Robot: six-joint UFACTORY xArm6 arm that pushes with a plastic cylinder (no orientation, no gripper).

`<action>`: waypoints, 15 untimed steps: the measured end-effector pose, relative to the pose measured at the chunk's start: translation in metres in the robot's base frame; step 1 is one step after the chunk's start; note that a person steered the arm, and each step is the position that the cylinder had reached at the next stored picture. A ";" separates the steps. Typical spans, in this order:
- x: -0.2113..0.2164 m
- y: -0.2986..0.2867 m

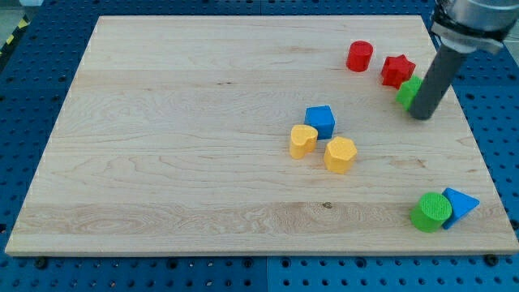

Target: Drag the green circle left to the green star

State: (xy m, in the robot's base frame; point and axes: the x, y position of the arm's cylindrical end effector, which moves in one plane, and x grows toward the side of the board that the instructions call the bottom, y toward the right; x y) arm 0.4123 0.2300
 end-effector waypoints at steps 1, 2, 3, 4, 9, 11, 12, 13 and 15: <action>-0.012 -0.003; 0.003 -0.002; 0.002 -0.003; -0.013 -0.004; 0.205 0.065; 0.205 -0.017; 0.199 -0.053; 0.171 -0.061; 0.206 -0.061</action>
State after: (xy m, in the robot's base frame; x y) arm 0.6184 0.1689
